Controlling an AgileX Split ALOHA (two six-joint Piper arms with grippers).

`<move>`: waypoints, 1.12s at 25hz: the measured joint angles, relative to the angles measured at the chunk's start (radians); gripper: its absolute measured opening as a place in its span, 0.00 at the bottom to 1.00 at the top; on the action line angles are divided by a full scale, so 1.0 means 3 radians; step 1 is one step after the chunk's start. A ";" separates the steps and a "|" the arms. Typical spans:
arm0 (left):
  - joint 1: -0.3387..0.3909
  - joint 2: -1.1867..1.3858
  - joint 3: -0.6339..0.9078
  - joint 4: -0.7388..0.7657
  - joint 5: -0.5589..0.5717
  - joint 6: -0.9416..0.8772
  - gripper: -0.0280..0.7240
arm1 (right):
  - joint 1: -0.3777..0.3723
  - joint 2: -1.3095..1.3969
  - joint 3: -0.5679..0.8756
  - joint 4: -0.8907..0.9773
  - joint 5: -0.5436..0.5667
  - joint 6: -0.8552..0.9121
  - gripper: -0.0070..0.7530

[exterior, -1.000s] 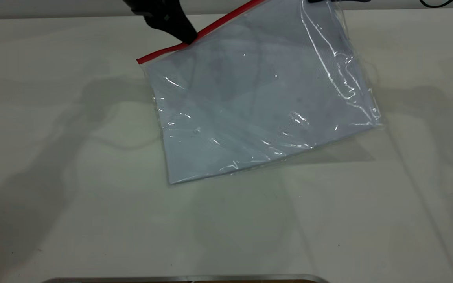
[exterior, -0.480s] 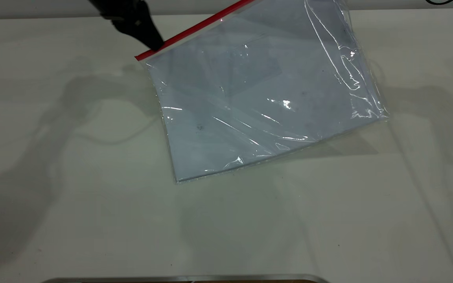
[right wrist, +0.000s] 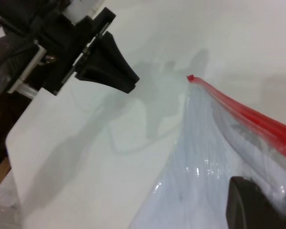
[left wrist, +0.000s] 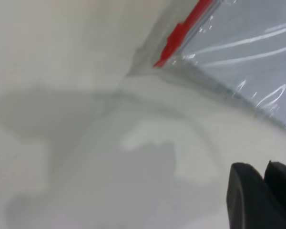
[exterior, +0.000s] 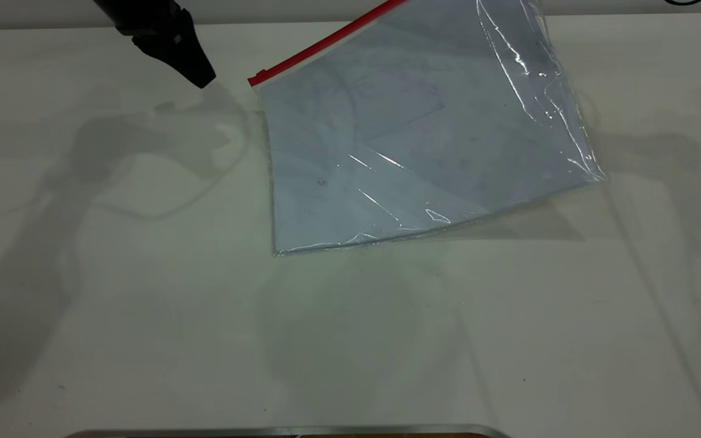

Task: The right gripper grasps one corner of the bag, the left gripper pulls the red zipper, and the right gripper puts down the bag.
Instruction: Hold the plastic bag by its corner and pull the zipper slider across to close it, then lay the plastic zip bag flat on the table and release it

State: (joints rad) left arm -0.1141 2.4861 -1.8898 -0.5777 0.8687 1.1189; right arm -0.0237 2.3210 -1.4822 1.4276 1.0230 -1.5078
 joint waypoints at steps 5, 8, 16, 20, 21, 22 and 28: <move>0.0000 -0.0122 0.0008 -0.0429 0.0000 -0.0029 0.35 | 0.0010 -0.0004 -0.0003 -0.0226 -0.0280 0.0015 0.22; 0.0000 -0.0385 0.0008 -0.0673 0.0000 -0.0030 0.45 | 0.0020 -0.0005 -0.0010 -0.0638 -0.0425 0.0189 0.44; 0.0003 -0.1070 0.0008 -0.0815 0.0532 -0.0180 0.51 | 0.0087 -0.0019 -0.0010 -0.2596 -0.0969 0.2101 0.57; 0.0003 -0.1462 0.0008 -0.0749 0.0824 -0.0569 0.51 | 0.0079 -0.0144 -0.0010 -0.3599 -0.0544 0.3573 0.51; 0.0003 -0.1555 0.0008 -0.0687 0.0874 -0.0688 0.51 | 0.0079 -0.0200 -0.0010 -0.3683 -0.0346 0.3811 0.49; 0.0003 -0.1650 0.0008 -0.0625 0.0921 -0.0792 0.51 | 0.0079 -0.0259 -0.0014 -0.3712 -0.0178 0.3966 0.48; 0.0003 -0.2257 0.0008 -0.0148 0.0996 -0.1527 0.51 | 0.0084 -0.0656 -0.0014 -0.3495 0.0506 0.4051 0.44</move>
State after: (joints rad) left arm -0.1133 1.8090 -1.8873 -0.6221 1.1675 0.6609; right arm 0.0014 2.1241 -1.4863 0.3790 1.1747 -0.2925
